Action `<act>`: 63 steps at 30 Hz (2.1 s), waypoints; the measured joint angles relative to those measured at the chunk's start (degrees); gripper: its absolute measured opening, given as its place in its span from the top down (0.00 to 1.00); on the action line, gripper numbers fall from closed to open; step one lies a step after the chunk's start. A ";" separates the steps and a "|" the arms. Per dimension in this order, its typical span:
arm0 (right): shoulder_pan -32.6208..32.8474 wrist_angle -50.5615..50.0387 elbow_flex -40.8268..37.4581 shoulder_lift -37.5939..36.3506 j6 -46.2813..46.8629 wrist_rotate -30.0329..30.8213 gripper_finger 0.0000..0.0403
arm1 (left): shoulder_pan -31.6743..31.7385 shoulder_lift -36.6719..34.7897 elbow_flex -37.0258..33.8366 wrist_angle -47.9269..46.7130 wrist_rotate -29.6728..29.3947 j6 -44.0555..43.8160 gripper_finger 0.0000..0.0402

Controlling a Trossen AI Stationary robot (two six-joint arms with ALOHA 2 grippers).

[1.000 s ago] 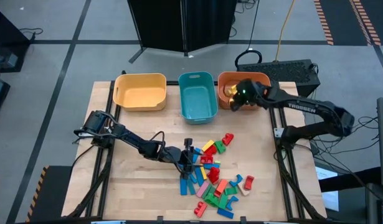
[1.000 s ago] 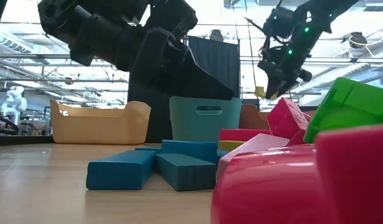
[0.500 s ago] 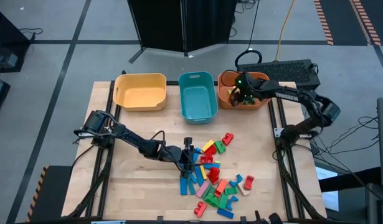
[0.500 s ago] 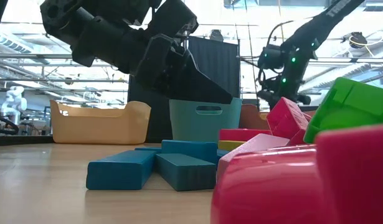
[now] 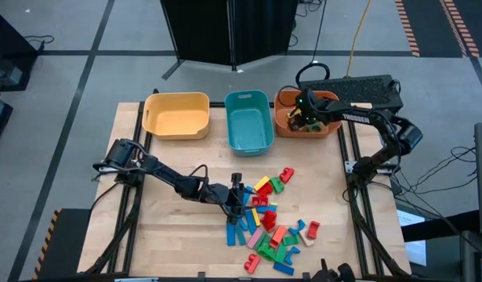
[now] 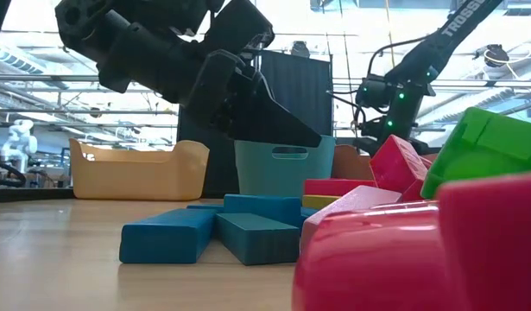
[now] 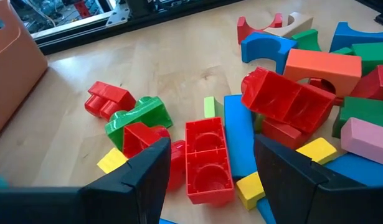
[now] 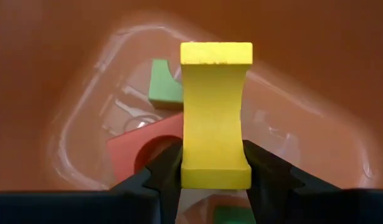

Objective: Sort blocks by size
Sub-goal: Put the yellow arch block into the orange bin, then put the light green arch block into the orange bin

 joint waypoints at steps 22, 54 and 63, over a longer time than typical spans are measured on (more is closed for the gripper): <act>3.42 0.00 0.00 -10.18 -1.14 0.41 0.47 | 0.11 0.00 0.00 0.15 0.00 0.00 0.45; 52.37 -6.67 -3.38 -28.81 9.20 14.01 0.47 | -0.14 0.00 0.00 4.85 6.12 -0.27 0.45; 61.35 1.09 -12.09 -28.81 15.05 14.41 0.47 | -0.72 0.00 0.00 6.02 6.20 -1.55 0.45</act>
